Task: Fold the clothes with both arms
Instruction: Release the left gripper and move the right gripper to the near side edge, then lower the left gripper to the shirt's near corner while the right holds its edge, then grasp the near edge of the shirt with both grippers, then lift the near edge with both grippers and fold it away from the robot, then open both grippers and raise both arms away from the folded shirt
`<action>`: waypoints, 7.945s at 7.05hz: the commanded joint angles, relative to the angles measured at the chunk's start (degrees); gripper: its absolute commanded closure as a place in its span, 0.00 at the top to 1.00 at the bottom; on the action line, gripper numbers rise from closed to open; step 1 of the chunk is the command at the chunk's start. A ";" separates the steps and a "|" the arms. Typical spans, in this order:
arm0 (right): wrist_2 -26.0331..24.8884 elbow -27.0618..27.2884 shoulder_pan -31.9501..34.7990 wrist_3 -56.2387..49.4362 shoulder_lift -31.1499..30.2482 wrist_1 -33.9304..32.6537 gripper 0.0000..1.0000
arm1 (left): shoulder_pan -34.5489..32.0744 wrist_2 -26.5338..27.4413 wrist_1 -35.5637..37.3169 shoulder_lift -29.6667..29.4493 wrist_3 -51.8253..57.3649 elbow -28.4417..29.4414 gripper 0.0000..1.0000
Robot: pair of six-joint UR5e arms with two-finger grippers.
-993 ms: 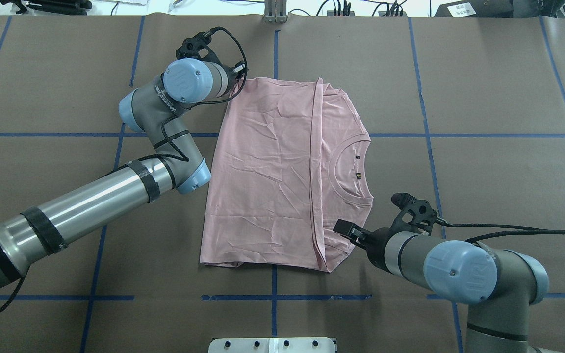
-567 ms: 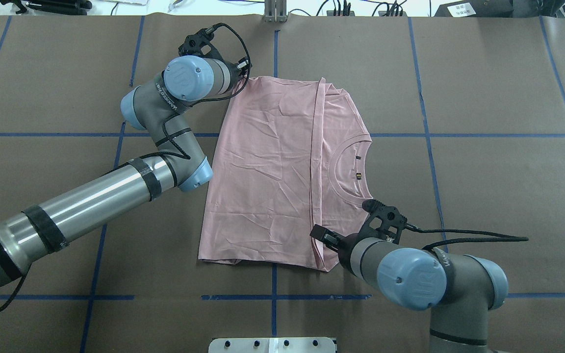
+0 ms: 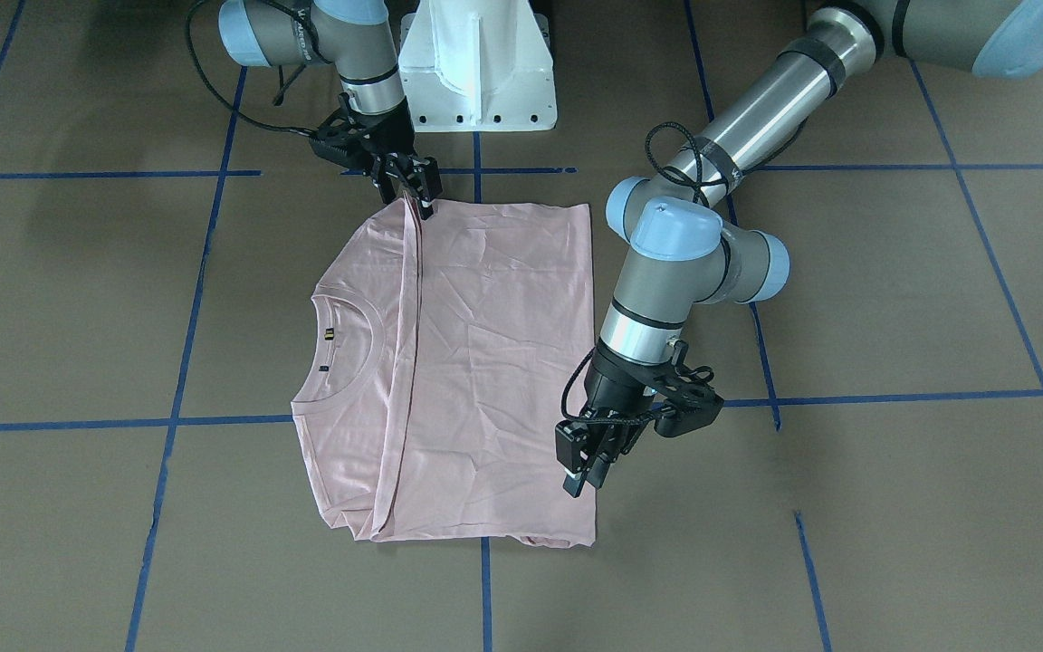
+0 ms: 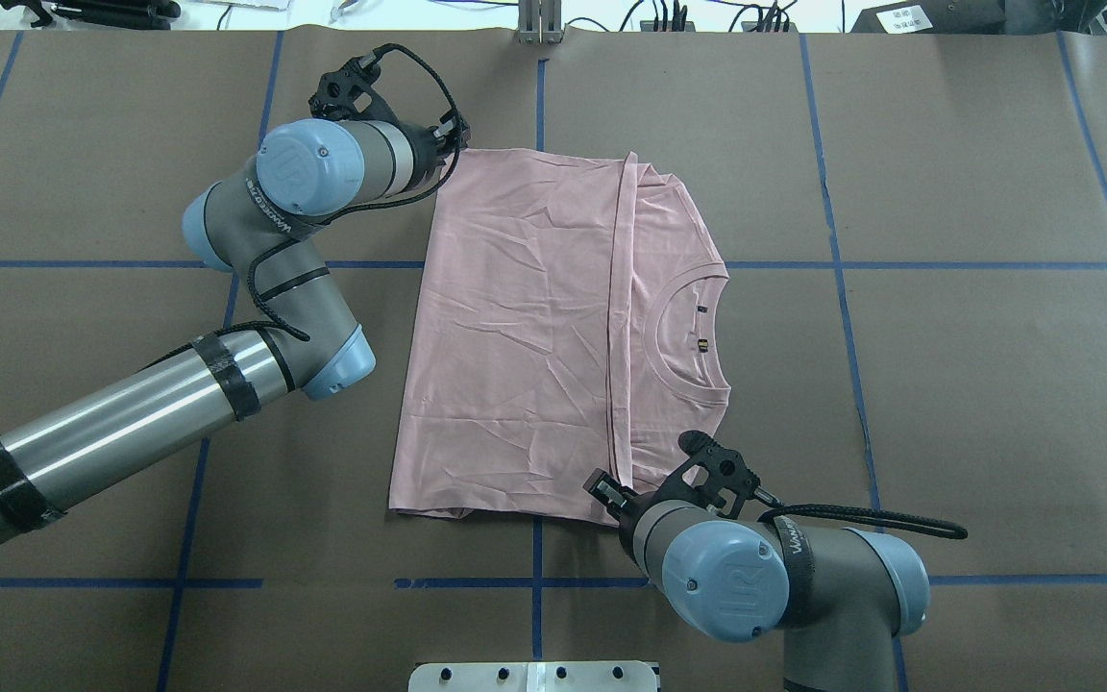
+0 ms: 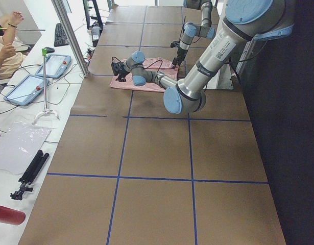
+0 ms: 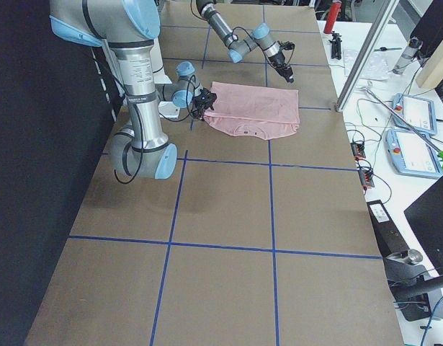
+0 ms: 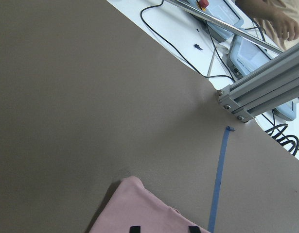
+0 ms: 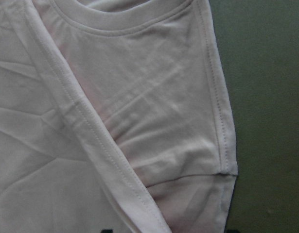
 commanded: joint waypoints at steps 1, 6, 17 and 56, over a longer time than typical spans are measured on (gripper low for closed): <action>0.08 -0.49 -0.10 0.84 0.23 -0.02 0.48 | 0.01 0.00 0.01 0.03 -0.30 -0.07 0.43; 0.52 0.65 0.33 0.67 0.05 -0.46 0.00 | 0.01 0.00 0.18 0.12 -0.74 -1.21 0.43; 0.61 6.53 -0.54 0.76 -1.62 -3.01 0.00 | 6.93 -4.22 18.94 16.97 -6.71 -35.87 0.47; 26.86 -33.98 34.69 -22.35 22.29 6.13 1.00 | 6.08 5.98 12.49 9.87 6.73 -15.97 0.63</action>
